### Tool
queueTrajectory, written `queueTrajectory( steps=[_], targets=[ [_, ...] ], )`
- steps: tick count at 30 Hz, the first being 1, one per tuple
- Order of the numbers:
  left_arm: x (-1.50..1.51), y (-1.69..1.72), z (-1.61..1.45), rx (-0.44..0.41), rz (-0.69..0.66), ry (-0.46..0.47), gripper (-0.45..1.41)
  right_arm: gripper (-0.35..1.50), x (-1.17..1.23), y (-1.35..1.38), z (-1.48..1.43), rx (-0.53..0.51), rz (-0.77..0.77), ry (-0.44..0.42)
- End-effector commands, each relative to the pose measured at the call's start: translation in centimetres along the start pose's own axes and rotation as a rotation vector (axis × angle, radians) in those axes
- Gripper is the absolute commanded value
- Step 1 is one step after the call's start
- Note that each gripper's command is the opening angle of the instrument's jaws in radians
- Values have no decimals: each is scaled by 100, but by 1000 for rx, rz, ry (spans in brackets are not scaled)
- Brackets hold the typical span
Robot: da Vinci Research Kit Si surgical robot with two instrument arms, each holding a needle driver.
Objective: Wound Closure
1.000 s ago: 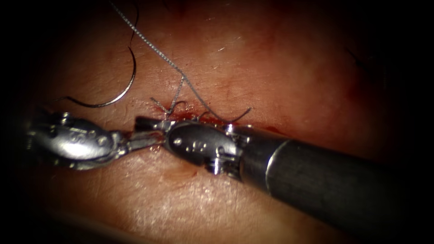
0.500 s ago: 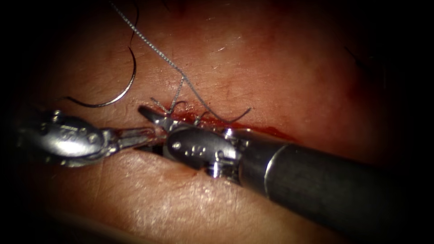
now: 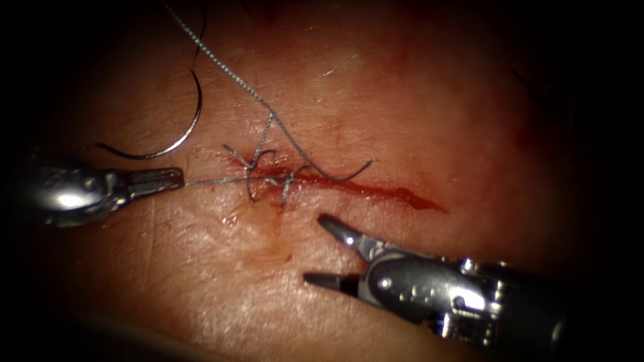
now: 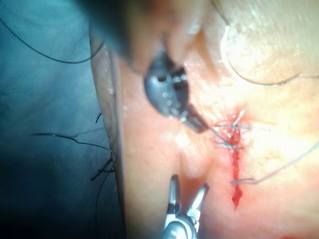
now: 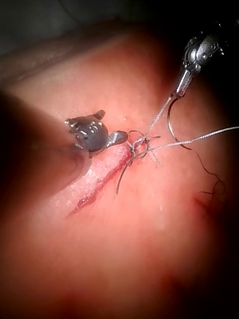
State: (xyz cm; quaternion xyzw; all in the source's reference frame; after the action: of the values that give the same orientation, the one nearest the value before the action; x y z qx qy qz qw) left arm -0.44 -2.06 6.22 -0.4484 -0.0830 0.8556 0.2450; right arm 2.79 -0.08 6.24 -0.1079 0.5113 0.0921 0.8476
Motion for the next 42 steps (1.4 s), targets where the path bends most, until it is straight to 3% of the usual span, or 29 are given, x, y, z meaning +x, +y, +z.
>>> queueTrajectory(
  steps=[1,9,17,23,32,42],
  targets=[
    [-9,7,3,3,-4,-6,-45,148,0,-3,15,-2,9,3],
    [-9,9,4,8,-7,-8,-45,148,19,10,61,-1,1,-3],
    [-7,14,5,4,-10,-7,-45,148,16,20,131,5,-40,-34],
    [-5,17,3,2,-6,-7,-45,148,13,32,162,-12,-80,-51],
    [-1,20,1,0,-4,-7,-45,148,0,29,177,8,-101,-79],
    [4,29,6,-7,-3,-3,-45,148,1,28,188,12,-105,-77]
  ],
)
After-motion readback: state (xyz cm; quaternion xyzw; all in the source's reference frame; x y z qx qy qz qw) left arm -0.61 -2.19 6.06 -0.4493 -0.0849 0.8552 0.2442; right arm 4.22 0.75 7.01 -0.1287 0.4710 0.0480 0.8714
